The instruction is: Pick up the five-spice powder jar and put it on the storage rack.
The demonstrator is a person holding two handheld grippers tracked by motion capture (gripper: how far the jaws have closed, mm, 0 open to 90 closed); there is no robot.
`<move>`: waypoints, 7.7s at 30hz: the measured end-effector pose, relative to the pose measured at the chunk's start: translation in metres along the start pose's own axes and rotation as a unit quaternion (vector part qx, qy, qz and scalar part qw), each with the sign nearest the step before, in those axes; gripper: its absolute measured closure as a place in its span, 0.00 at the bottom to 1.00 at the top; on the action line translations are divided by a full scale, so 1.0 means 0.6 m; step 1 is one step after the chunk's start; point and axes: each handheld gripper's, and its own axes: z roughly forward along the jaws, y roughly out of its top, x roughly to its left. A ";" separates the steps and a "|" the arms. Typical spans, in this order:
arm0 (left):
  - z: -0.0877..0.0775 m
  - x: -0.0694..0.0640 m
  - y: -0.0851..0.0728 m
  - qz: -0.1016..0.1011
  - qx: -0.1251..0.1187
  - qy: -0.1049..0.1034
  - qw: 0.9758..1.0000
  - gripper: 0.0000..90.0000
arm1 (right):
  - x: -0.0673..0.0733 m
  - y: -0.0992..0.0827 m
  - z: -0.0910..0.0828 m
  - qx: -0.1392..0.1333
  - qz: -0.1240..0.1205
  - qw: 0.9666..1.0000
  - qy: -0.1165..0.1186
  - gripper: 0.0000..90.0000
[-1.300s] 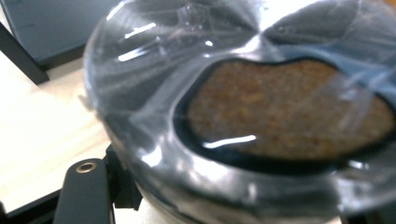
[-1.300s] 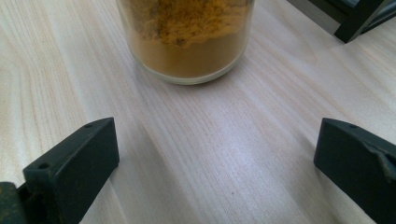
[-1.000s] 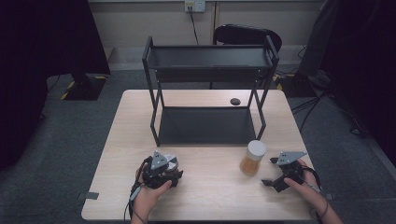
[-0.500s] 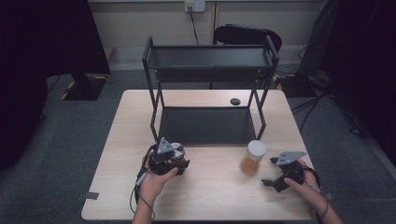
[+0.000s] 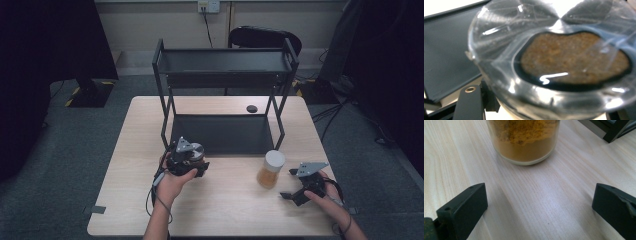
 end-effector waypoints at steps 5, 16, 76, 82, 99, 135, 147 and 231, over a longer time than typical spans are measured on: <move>0.005 0.002 0.012 -0.005 -0.002 -0.004 1.000 0.35 | 0.000 0.000 0.000 0.000 0.000 1.000 0.000 0.00; 0.022 -0.003 0.062 0.008 0.002 0.000 1.000 0.35 | 0.000 0.000 0.000 0.000 0.000 1.000 0.000 0.00; -0.004 -0.017 0.272 0.019 -0.012 0.020 1.000 0.35 | 0.000 0.000 0.000 0.000 0.000 1.000 0.000 0.00; -0.013 -0.020 0.287 0.020 -0.010 0.026 0.999 0.35 | 0.000 0.000 0.000 0.000 0.000 1.000 0.000 0.00; -0.046 -0.028 0.339 0.029 -0.014 0.044 0.999 0.35 | 0.000 0.000 0.000 0.000 0.000 1.000 0.000 0.00; -0.111 -0.025 0.412 0.027 -0.031 0.058 0.997 0.35 | 0.000 0.000 0.000 0.000 0.000 1.000 0.000 0.00; -0.123 -0.024 0.438 0.020 -0.038 0.063 0.997 0.35 | 0.000 0.000 0.000 0.000 0.000 1.000 0.000 0.00; -0.041 0.003 0.467 -0.030 -0.064 0.127 0.989 0.09 | 0.000 0.000 0.000 0.000 0.000 1.000 0.000 0.00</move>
